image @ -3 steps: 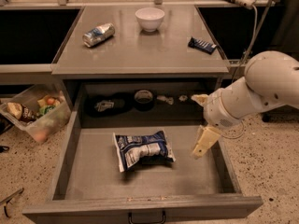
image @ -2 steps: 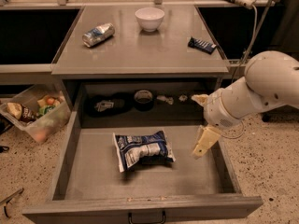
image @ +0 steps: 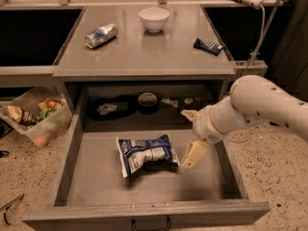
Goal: Pick blue chip bag from top drawer and place on counter
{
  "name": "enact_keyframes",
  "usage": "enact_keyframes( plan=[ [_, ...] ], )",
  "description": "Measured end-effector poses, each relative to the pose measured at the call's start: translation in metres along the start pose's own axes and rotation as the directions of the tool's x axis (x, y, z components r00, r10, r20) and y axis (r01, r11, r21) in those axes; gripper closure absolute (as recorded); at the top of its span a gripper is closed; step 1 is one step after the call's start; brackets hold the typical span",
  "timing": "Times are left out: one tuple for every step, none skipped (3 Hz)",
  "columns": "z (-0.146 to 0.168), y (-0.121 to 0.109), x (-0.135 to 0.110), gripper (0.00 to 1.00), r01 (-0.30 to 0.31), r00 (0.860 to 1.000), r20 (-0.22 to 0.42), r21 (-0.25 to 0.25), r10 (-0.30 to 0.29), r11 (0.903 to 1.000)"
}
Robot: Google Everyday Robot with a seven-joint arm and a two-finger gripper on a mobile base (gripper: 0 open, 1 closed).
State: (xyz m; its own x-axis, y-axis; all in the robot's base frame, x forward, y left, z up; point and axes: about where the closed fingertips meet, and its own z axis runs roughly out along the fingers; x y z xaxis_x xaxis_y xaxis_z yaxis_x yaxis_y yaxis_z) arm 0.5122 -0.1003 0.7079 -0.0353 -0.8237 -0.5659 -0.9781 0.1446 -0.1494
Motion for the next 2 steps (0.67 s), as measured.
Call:
enact_keyframes(
  plan=[
    [0.058, 0.017, -0.015, 0.00, 0.025, 0.998, 0.064, -0.069, -0.021, 0.9973],
    [0.098, 0.043, -0.031, 0.00, 0.053, 0.992, 0.119, -0.132, -0.038, 0.9898]
  ],
)
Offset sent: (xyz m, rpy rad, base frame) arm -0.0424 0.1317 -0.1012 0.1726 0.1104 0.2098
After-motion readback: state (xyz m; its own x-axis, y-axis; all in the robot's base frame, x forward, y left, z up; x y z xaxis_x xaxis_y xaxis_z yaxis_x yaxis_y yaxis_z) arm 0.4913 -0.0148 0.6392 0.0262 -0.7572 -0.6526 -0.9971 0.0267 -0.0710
